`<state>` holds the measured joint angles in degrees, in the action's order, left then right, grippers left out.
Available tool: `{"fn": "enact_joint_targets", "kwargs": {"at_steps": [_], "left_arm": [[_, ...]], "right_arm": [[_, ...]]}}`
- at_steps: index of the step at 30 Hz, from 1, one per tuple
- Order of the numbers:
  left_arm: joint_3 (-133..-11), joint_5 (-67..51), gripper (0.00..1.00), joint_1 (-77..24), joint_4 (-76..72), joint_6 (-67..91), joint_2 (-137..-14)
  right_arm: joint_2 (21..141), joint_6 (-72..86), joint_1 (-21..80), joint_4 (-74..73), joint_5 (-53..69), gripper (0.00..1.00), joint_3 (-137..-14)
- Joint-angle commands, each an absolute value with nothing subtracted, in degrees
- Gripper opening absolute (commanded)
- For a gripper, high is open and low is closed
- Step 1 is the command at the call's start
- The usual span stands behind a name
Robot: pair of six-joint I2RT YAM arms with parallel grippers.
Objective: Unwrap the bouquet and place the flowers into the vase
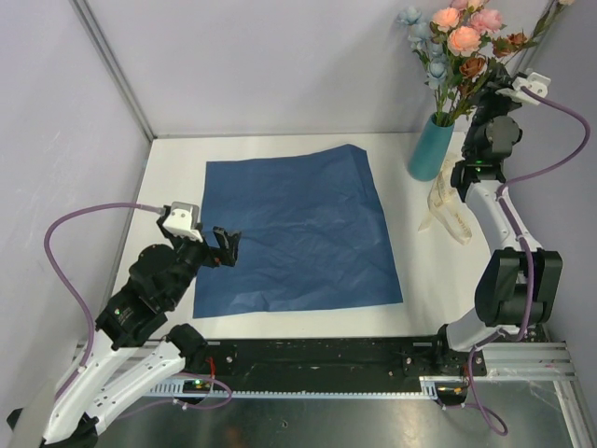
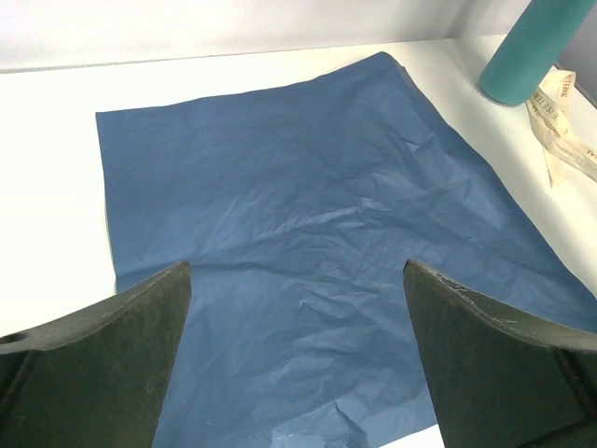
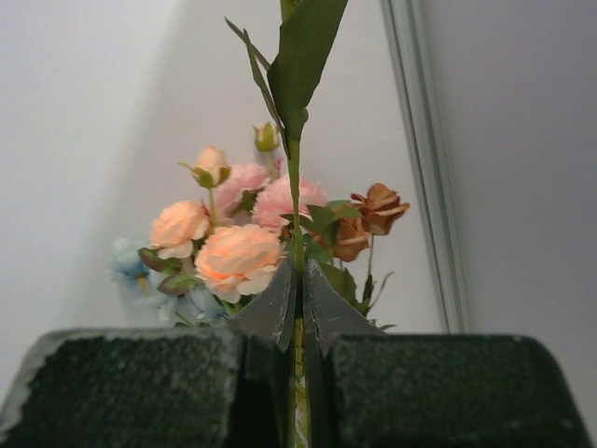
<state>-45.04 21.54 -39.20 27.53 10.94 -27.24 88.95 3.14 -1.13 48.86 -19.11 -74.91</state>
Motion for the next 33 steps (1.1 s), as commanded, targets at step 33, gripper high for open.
{"fn": "enact_joint_targets", "kwargs": {"at_steps": [33], "left_arm": [[-44.69,22.50,1.00,-38.38,26.43,10.34,-27.06]], "right_arm": [[107.70,2.17,3.28,19.91,-15.33,0.27,-91.50]]}}
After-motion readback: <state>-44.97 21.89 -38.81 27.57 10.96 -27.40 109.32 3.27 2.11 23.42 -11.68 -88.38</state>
